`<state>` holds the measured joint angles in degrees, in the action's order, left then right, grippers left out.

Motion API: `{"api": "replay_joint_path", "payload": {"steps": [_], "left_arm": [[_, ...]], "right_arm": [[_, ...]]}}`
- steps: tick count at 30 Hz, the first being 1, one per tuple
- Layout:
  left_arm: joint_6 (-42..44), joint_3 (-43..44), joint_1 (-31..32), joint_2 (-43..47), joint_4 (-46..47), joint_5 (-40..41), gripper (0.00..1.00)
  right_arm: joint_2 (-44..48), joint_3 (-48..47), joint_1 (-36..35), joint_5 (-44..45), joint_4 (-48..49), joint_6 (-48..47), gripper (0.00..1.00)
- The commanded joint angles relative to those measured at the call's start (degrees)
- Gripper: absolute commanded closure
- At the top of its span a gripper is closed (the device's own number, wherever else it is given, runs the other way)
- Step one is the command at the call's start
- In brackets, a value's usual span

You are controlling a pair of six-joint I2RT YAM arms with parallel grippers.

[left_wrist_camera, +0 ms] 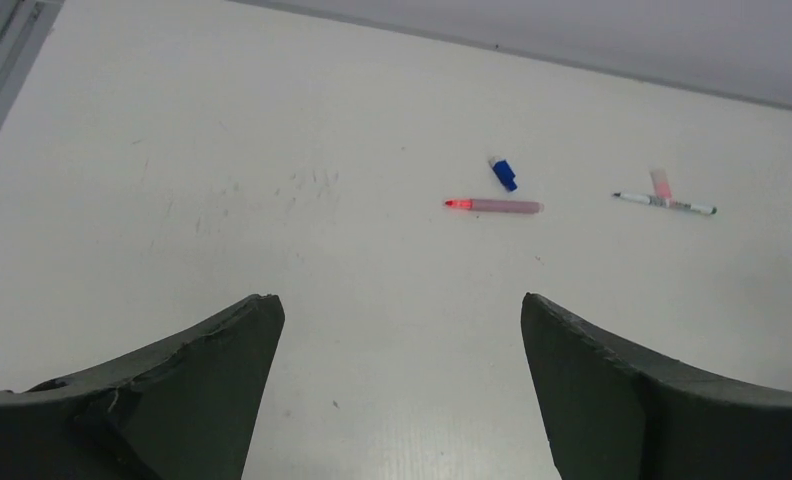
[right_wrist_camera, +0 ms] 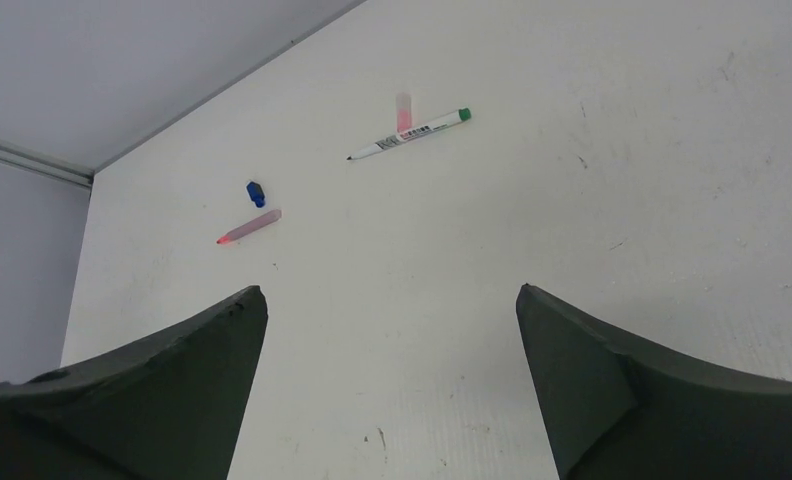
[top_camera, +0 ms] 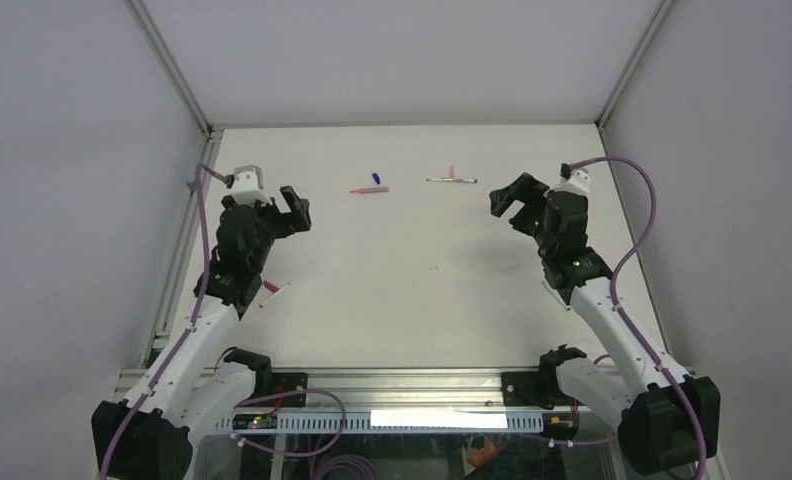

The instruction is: Insert the pens into the pen caps

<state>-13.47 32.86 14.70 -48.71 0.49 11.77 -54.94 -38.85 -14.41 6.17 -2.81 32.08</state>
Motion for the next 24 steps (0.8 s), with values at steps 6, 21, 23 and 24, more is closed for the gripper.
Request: {"api": "replay_joint_path", "payload": {"steps": [6, 21, 23, 24], "left_arm": [[2.48, 36.27, 0.29, -8.39, -46.21, -1.96, 0.05], [16.09, 25.16, -5.92, -18.12, -54.37, -7.05, 0.32], [16.85, 25.51, -6.98, -20.36, -54.23, -7.34, 0.33], [17.2, 25.84, -7.16, -21.57, -54.29, -7.4, 0.35]], "right_arm": [[5.63, 1.38, -3.68, 2.28, 4.54, -2.61, 0.0], [10.6, 0.83, -8.09, 0.65, 1.34, -9.43, 0.0], [10.83, 0.79, -8.57, 1.25, 1.21, -9.88, 0.01], [10.93, 0.84, -8.78, 1.46, 1.16, -10.09, 0.01]]}}
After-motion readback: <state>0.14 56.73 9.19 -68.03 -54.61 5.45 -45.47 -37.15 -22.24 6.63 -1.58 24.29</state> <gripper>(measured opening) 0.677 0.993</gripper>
